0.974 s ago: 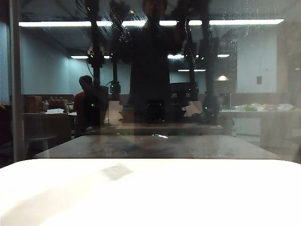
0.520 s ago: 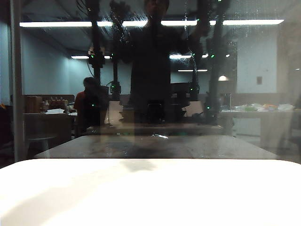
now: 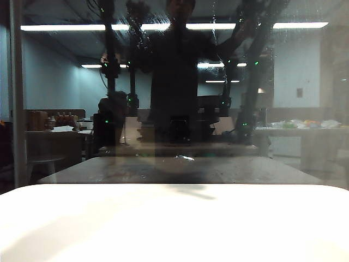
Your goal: Reach upward to find where there is water on the glass, pick up the sponge from the table, dry the water, and finally place the sponge back on the table.
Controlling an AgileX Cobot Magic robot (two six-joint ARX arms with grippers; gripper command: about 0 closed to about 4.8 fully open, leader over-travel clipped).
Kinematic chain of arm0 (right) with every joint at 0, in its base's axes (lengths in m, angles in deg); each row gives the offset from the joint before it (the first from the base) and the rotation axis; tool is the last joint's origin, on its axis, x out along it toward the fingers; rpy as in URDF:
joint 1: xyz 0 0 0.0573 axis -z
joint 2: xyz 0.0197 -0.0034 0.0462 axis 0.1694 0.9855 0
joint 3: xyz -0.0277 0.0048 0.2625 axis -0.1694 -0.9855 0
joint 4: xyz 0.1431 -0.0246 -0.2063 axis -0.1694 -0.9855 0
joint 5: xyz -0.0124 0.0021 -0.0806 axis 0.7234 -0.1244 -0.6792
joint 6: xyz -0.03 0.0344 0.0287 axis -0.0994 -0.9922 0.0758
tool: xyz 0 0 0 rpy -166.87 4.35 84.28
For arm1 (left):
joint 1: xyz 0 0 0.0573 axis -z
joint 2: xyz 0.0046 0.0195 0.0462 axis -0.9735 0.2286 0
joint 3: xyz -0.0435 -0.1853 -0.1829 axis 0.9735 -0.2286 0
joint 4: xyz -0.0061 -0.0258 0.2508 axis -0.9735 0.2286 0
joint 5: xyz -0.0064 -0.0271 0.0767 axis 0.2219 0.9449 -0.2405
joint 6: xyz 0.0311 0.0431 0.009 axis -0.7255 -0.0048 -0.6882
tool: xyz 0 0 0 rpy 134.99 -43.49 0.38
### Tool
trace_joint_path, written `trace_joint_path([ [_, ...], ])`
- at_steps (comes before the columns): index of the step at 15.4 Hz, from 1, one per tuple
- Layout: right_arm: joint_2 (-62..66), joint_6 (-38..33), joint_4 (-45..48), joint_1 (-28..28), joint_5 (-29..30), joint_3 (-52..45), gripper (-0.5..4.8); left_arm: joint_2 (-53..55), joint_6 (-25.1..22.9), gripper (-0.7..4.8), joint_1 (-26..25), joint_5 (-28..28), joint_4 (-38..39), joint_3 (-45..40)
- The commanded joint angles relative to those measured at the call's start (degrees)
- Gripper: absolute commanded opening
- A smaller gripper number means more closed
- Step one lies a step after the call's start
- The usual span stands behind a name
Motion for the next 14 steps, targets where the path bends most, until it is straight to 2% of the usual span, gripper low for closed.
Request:
trace_joint_path([
  [1, -2.5, -0.5, 1.1, -0.1, 1.6, 0.3, -0.09, -0.1, 0.0, -0.06, 0.0, -0.2, -0.2, 0.2],
  [6, -7.4, 0.0, -2.6, -6.3, 1.8, 0.2, -0.09, -0.1, 0.0, -0.05, 0.0, -0.2, 0.0, 0.2],
  [11, -13.8, 0.1, -8.1, -7.2, -0.6, 0.2, -0.09, -0.1, 0.0, -0.05, 0.0, -0.2, 0.1, 0.2],
  [14, -22.0, 0.7, -9.1, -8.9, -2.4, -6.6, -0.09, -0.1, 0.0, -0.06, 0.0, -0.2, 0.1, 0.2],
])
